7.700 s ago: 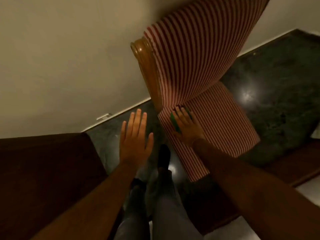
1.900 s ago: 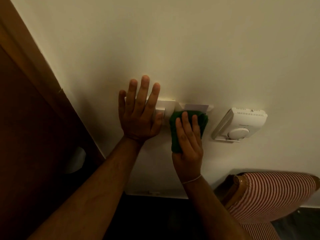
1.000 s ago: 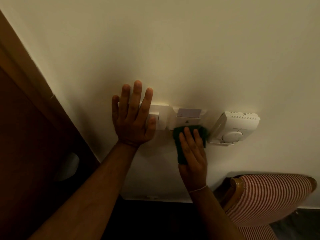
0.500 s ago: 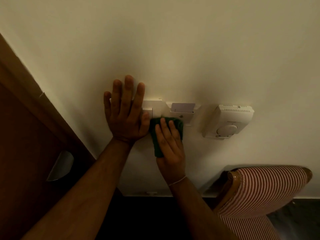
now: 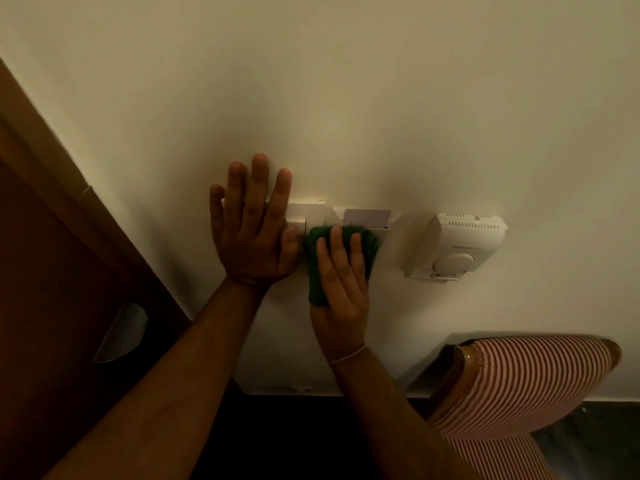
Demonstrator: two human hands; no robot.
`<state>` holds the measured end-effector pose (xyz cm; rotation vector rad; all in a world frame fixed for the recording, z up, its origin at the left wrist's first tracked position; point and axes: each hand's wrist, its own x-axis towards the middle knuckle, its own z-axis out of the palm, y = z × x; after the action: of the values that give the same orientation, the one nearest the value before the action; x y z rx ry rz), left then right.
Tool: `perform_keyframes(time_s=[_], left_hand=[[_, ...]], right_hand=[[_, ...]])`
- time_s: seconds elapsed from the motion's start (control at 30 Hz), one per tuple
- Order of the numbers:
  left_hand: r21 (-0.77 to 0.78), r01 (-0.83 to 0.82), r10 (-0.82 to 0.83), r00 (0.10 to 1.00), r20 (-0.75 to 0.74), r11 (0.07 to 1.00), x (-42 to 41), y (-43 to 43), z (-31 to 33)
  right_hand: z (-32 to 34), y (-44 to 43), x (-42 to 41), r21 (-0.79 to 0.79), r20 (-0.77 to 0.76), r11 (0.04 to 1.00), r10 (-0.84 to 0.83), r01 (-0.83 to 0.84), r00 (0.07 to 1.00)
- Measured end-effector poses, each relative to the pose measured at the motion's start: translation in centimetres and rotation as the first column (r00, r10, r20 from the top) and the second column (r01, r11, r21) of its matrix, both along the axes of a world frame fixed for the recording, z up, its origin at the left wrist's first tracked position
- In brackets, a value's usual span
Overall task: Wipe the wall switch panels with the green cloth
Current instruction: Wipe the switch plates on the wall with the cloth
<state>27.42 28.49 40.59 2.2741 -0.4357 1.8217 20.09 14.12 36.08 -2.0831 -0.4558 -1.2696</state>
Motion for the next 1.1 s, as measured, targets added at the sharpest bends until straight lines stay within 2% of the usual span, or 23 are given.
perform_keyframes(time_s=[0.17,0.33,0.43,0.6,0.83,0.97,1.1], left_hand=[[-0.011,0.001,-0.001,1.000,0.000,1.000,0.0,-0.1,0.0],[-0.008,-0.010,0.010,1.000,-0.001,1.000,-0.2,-0.1,-0.1],[-0.020,-0.001,0.001,1.000,-0.010,1.000,-0.1,-0.1,-0.1],[-0.008,0.000,0.000,1.000,-0.014,1.000,0.0,0.1,-0.2],[-0.019,0.023,-0.024,0.999,-0.045,1.000,-0.5,0.1,0.2],[-0.012,0.011,-0.012,0.995,-0.098,1.000,-0.8,0.1,0.3],[-0.043,0.003,-0.010,0.988,-0.156,0.999,-1.3,0.0,0.7]], right_hand=[[-0.1,-2.7,0.1,-0.064,0.044,0.998,-0.018,0.021,0.999],[-0.5,-5.8,-0.5,0.091,-0.012,0.993,-0.079,0.080,0.997],[-0.7,-4.4,-0.5,0.127,-0.032,0.990,-0.065,0.068,0.997],[-0.4,-0.5,0.3,-0.016,0.015,1.000,0.016,-0.015,1.000],[0.5,-1.9,0.3,-0.058,0.057,0.998,0.041,-0.038,0.998],[0.3,-5.2,0.0,0.056,0.038,0.996,-0.064,0.062,0.997],[0.7,-5.9,-1.1,0.069,-0.039,0.995,-0.067,0.069,0.997]])
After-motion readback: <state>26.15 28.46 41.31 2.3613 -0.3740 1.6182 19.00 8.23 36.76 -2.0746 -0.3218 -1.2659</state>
